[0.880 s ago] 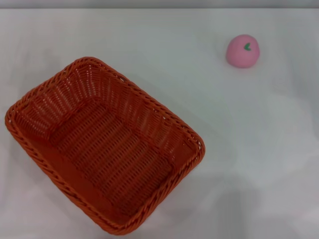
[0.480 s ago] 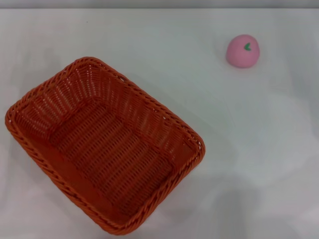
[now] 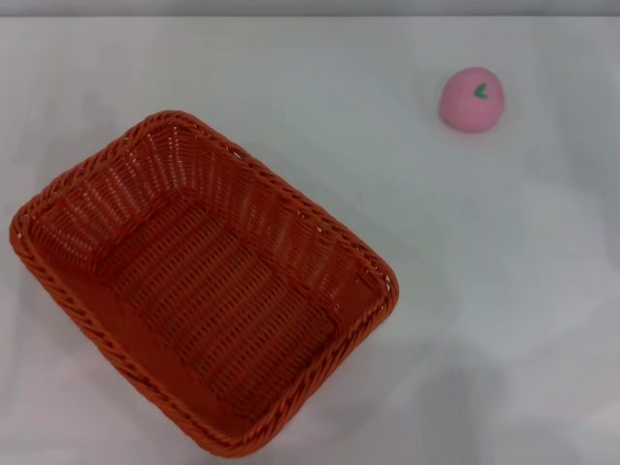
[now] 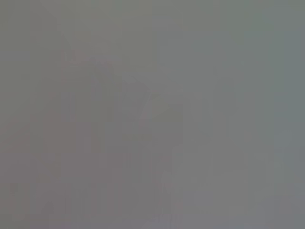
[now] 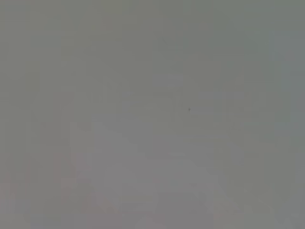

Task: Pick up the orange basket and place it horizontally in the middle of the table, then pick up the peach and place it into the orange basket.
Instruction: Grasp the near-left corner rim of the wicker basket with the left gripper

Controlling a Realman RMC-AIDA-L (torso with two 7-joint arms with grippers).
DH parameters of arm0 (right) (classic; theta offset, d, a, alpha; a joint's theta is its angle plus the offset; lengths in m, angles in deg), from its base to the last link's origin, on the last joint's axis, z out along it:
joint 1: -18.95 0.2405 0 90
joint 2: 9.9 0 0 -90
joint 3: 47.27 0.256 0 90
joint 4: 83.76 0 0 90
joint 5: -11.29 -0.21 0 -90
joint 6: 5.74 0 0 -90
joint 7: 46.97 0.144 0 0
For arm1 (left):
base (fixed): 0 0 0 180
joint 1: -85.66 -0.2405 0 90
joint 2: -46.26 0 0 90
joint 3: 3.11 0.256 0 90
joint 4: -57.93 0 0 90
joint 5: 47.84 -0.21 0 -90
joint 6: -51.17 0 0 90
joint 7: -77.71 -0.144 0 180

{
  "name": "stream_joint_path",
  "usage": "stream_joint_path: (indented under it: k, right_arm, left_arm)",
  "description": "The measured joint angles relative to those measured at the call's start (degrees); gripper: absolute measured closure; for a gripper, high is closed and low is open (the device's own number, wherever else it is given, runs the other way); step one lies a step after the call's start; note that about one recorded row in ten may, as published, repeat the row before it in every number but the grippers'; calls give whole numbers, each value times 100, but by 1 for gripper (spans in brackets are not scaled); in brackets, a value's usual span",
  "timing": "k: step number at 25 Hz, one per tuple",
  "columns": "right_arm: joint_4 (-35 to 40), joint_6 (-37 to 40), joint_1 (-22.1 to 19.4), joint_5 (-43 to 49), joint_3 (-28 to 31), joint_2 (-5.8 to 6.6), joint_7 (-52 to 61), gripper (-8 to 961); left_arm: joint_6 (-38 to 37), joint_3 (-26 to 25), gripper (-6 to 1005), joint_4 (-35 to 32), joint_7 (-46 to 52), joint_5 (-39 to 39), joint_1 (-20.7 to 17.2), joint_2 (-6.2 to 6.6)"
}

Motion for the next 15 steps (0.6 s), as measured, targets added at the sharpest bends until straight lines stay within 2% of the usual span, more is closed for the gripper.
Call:
stream_joint_path:
  k: [15]
  right_arm:
    - [7,145,13,0,-41,9,9,85]
  left_arm:
    - [-644,45,518,560,1,-183,-83,-19]
